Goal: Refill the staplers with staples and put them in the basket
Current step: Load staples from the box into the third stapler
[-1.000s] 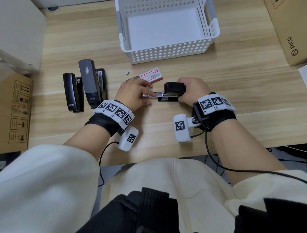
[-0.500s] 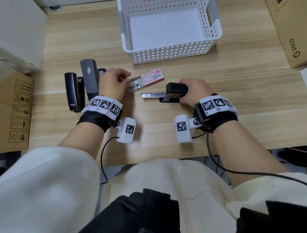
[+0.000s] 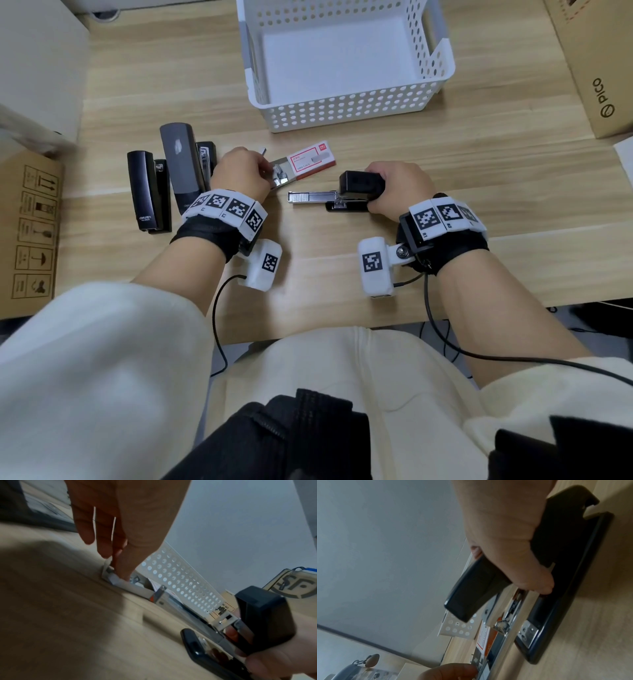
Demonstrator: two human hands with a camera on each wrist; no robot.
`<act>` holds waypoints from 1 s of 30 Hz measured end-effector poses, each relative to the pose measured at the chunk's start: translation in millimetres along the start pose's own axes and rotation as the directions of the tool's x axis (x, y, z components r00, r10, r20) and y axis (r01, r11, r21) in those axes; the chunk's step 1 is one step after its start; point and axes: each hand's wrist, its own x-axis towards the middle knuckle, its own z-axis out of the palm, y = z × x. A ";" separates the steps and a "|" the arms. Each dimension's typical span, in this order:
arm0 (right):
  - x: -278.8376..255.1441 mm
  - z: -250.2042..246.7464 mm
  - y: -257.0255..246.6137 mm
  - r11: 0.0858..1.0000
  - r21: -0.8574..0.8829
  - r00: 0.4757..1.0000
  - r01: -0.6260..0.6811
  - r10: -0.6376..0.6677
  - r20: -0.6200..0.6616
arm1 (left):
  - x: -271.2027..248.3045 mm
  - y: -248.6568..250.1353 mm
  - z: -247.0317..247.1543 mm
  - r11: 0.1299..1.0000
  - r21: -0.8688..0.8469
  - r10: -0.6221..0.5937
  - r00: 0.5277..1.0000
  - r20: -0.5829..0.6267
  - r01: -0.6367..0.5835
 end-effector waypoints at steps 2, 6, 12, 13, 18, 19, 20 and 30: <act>0.1 -0.2 -0.1 1.000 -0.003 1.000 0.003 -0.003 0.002 | 0.3 0.5 -0.1 1.000 -0.012 -0.005 1.000 0.009 0.005; -0.2 -0.8 0.3 1.000 -0.002 1.000 0.005 -0.005 0.002 | -0.8 2.6 2.4 1.000 0.012 0.024 1.000 0.013 -0.024; -0.1 -0.8 0.6 1.000 -0.003 1.000 0.008 -0.008 0.004 | -1.7 1.6 4.9 1.000 0.002 0.027 1.000 -0.001 -0.027; 0.3 -0.3 0.7 1.000 -0.005 1.000 0.008 -0.008 0.004 | -1.9 1.3 5.1 1.000 0.007 0.029 1.000 0.001 -0.029; 1.7 1.9 2.1 1.000 -0.005 1.000 0.006 -0.006 -0.014 | -3.0 0.1 1.5 0.994 -0.098 0.034 0.996 -0.082 -0.042; 1.7 2.0 2.1 1.000 -0.004 1.000 0.006 -0.006 -0.012 | -3.2 0.5 0.1 0.990 -0.127 0.045 0.993 -0.113 -0.060; 1.5 1.8 2.0 1.000 -0.002 1.000 0.008 -0.008 -0.009 | -3.4 0.9 -1.2 0.986 -0.149 0.057 0.989 -0.136 -0.078; 1.6 1.3 2.8 1.000 -0.003 1.000 0.010 -0.010 0.002 | 0.3 7.1 -0.9 0.990 0.104 0.089 0.995 0.051 -0.093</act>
